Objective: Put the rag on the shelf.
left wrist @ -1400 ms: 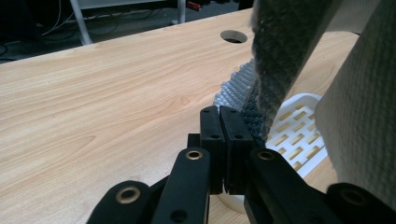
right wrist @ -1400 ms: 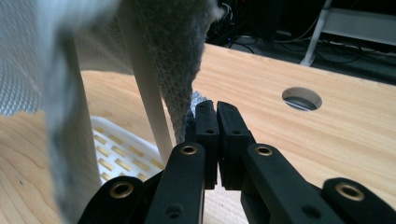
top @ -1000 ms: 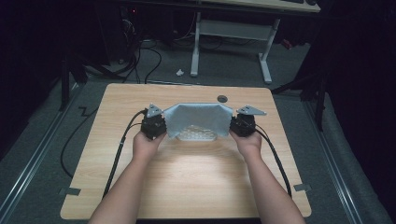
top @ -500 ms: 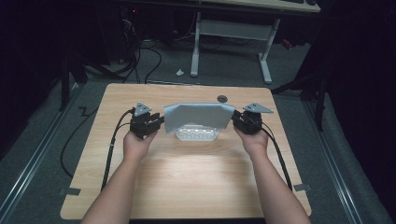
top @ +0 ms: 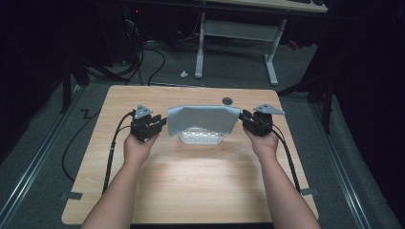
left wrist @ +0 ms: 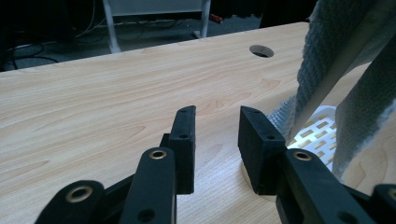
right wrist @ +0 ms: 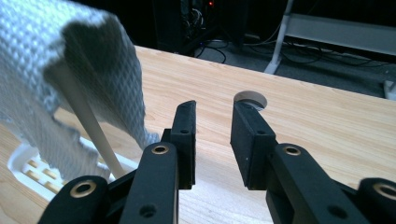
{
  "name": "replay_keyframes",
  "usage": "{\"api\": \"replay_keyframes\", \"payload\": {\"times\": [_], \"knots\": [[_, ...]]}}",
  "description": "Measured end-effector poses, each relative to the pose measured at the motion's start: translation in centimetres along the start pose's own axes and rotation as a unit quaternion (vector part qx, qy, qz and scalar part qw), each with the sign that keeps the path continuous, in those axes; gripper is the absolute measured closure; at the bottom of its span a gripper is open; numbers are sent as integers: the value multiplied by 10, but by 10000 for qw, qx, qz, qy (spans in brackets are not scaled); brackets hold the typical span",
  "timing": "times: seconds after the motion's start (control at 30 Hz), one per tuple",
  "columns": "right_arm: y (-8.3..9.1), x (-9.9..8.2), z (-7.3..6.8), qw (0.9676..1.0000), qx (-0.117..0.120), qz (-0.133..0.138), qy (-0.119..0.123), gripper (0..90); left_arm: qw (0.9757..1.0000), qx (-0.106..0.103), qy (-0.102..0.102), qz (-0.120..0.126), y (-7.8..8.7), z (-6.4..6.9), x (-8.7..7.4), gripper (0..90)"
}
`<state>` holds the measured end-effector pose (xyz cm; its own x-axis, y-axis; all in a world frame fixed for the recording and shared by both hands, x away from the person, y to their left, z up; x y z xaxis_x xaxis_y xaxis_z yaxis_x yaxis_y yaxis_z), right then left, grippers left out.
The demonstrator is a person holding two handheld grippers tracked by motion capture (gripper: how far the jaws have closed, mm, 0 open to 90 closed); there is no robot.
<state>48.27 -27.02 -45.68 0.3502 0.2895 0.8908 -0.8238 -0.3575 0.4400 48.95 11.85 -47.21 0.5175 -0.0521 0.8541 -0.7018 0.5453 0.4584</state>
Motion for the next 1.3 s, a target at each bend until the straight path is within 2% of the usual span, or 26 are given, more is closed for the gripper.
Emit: {"api": "replay_keyframes", "payload": {"times": [0.2, 0.4, 0.5, 0.53, 0.63, 0.7, 0.8, 0.9, 0.97, 1.1, 1.13, 1.2, 1.23, 1.27, 1.3], "knots": [[2, -4, 1, 10000, -26, 12, 67, 704, 9999, 99, -5, -15, 5, -8, -4, 663], [10, -12, 3, 9999, -73, -88, 128, 683, 9998, 210, -30, 14, 19, -20, -9, 655], [17, -15, 3, 9999, -102, 38, 120, 677, 9997, 238, -6, 60, 28, -25, -12, 648], [20, -16, 2, 9999, -95, 6, 108, 669, 9997, 243, -1, 78, 32, -26, -13, 645], [27, -17, -2, 9995, -121, -20, 284, 620, 9997, 251, -34, 61, 40, -27, -17, 629], [33, -16, -5, 9995, -68, -20, 301, 580, 9997, 251, -65, 32, 46, -27, -21, 612], [47, -17, -11, 9993, 1, 126, 341, 547, 9997, 204, -113, -54, 58, -24, -28, 582], [60, -20, -20, 9989, 42, -33, 463, 498, 9997, 104, -185, -128, 73, -16, -39, 548], [71, -25, -28, 9984, 95, 110, 548, 480, 9994, 15, -261, -229, 85, -7, -50, 527], [94, -41, -49, 9983, 117, 15, 573, 430, 9982, -255, -188, -503, 97, 15, -77, 494], [98, -45, -54, 9982, 121, -10, 584, 425, 9968, -339, -228, -688, 98, 26, -87, 481], [107, -57, -66, 9982, 150, -74, 568, 411, 9954, -393, -307, -818, 101, 43, -103, 471], [111, -64, -72, 9983, 156, -121, 541, 407, 9947, -466, -341, -853, 103, 55, -116, 471], [114, -74, -80, 9981, 186, -184, 563, 397, 9943, -490, -416, -846, 105, 62, -123, 471], [116, -79, -85, 9977, 196, -245, 593, 391, 9943, -466, -562, -773, 109, 71, -136, 471]]}}
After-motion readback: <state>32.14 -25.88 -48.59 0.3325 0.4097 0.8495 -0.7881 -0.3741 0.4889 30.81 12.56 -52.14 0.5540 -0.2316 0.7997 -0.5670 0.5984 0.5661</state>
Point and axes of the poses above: each handheld gripper's, and its own axes: y roughly backward along the jaws, x roughly out of its top, z roughly to its right, the point moved 2 cm from there along -y, roughly forward along the jaws, and after that the axes turned 9 degrees about y, right-handed, at the moved point
